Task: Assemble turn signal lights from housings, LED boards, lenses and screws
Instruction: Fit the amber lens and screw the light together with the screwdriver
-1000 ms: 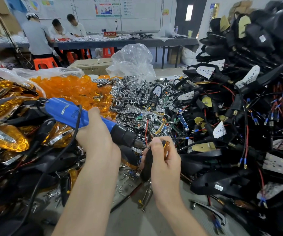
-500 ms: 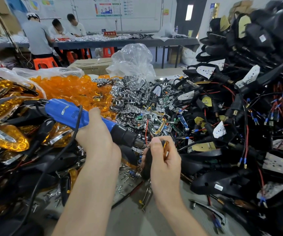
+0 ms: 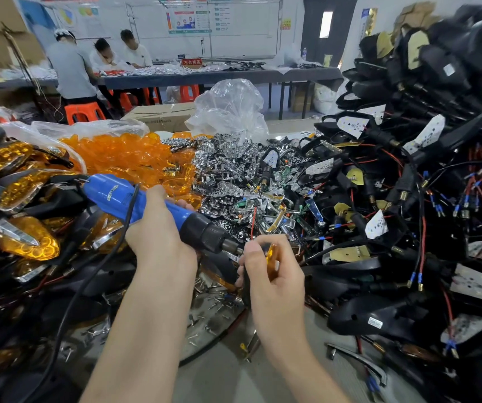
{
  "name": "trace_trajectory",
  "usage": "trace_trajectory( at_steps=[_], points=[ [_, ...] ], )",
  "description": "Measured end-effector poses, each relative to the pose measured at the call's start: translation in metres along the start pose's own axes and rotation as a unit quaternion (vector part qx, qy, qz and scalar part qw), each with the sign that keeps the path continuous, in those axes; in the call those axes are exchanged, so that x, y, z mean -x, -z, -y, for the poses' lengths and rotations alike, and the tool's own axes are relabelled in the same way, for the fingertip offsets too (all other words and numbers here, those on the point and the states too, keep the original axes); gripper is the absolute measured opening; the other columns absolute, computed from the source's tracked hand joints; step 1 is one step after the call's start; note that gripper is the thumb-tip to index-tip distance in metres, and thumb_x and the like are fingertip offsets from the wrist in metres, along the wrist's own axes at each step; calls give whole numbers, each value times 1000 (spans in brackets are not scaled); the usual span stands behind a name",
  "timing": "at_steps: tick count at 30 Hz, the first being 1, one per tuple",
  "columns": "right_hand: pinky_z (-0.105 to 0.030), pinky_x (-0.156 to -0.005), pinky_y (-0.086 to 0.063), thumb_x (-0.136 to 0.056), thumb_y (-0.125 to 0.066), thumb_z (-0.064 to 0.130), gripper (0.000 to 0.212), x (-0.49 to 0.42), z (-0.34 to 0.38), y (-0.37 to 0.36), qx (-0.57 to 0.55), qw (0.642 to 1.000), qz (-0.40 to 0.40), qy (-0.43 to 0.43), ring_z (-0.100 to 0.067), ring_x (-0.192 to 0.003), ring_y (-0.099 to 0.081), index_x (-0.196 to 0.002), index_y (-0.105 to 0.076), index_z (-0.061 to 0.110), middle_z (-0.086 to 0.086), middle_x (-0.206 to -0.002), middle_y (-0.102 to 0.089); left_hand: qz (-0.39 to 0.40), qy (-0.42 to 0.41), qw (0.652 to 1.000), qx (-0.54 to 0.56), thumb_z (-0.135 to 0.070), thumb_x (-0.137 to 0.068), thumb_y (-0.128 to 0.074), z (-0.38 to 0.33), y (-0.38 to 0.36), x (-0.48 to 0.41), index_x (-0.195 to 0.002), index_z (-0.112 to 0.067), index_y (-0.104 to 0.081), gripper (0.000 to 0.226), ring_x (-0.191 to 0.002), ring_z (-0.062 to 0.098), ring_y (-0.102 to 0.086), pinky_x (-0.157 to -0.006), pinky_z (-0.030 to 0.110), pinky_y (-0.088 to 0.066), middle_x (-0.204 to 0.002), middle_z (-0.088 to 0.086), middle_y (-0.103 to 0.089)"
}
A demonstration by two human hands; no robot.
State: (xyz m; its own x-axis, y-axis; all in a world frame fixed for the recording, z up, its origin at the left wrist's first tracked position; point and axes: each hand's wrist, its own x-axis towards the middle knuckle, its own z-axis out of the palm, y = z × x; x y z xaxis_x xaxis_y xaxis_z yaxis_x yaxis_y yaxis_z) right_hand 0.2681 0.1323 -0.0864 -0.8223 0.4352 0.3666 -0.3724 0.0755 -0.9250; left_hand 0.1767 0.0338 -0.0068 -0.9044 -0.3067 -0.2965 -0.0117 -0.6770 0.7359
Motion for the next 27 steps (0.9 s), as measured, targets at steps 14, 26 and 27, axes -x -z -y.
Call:
trace_trajectory(
  at_steps=[14, 26, 27],
  points=[
    [-30, -46, -49, -105, -55, 22, 23, 4, 60, 16, -155, 983, -71, -65, -21, -52, -53, -86, -56, 9, -11, -66, -59, 114, 143, 974, -134, -30, -95, -64, -40, 35, 21, -102, -5, -56, 28, -53, 23, -62, -52, 32, -59, -81, 14, -59],
    [-30, -43, -44, -94, -63, 43, 38, 27, 133, -7, -38, 991, 124, -40, -22, -46, -51, -72, -57, 13, -8, -58, -60, 101, 66, 951, -286, -27, -91, -72, -13, 66, 14, -105, -4, -69, 27, -98, 33, -69, -92, 46, -56, -104, 14, -73],
    [-31, -45, -45, -89, -61, 46, 37, 29, 139, -11, -42, 988, 140, -44, -23, -46, -52, -72, -58, 13, -10, -59, -60, 107, 63, 948, -293, -26, -92, -71, -15, 68, 12, -106, -4, -69, 26, -96, 32, -69, -91, 45, -56, -101, 13, -73]
  ],
)
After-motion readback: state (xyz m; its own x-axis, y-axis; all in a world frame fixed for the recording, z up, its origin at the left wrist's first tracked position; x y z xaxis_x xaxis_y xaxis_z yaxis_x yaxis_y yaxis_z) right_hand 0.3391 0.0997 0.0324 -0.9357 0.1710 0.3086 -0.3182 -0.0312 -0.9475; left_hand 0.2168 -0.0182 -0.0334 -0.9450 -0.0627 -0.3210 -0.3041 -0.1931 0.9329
